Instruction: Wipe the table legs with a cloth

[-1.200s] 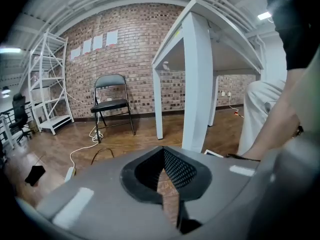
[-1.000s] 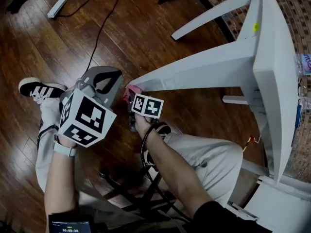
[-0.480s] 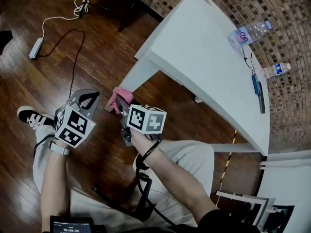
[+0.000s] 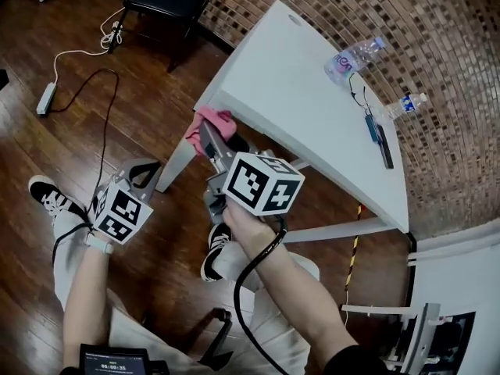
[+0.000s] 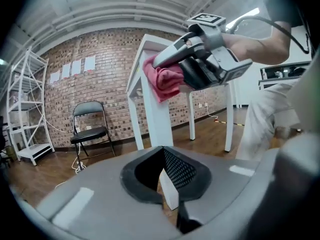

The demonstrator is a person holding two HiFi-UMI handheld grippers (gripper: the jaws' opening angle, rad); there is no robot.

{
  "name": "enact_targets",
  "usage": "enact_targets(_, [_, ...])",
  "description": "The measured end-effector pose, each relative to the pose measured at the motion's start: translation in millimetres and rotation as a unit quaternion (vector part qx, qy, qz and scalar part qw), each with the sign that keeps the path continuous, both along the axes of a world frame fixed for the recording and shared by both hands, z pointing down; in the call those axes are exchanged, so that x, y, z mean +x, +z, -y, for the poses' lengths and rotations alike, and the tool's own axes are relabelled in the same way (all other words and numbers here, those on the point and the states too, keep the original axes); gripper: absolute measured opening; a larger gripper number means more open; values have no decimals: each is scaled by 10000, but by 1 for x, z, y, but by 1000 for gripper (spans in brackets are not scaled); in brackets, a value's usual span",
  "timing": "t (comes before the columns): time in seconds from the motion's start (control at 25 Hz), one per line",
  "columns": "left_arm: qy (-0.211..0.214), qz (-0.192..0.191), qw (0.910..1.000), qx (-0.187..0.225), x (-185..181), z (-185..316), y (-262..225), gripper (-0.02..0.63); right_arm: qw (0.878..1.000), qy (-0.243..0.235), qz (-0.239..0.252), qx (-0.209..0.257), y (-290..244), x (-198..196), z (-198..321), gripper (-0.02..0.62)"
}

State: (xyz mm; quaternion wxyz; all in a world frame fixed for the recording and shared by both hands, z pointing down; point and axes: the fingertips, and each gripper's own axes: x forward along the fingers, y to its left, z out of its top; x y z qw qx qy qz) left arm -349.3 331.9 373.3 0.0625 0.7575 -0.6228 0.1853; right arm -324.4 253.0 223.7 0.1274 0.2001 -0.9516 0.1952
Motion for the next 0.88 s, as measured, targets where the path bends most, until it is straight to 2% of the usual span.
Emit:
enact_targets(0.16, [201,-66,9995,238,20,-22,-1,2,9990,292,287,200,-26,13,7,107])
enact_targets(0.32, [325,-44,9994,141,53,-59,29,2,9970,588,353,370,-41,51,22,114])
enact_targets(0.44, [723,109,9968,-335,76,-99,60,2,9958,773,228,443,-42,83,30,115])
enact_targets(0.56, [974,301,9900,-971,46,-115,61,2,9931,1043,285,452,-46,108,42,114])
enact_targets(0.6, [929,356,9892,-1080,37,-116,51,2,9925,1105,282,448,-46,118,46,114])
enact_targets(0.68, [808,341,9912,-991,36,-109,13,2,9916,1189,215,470,-45,142,53,114])
enact_targets(0.88, [828,91,9965,-80,96,-67,-115,2,9886,1400,189,513,-46,197,70,114])
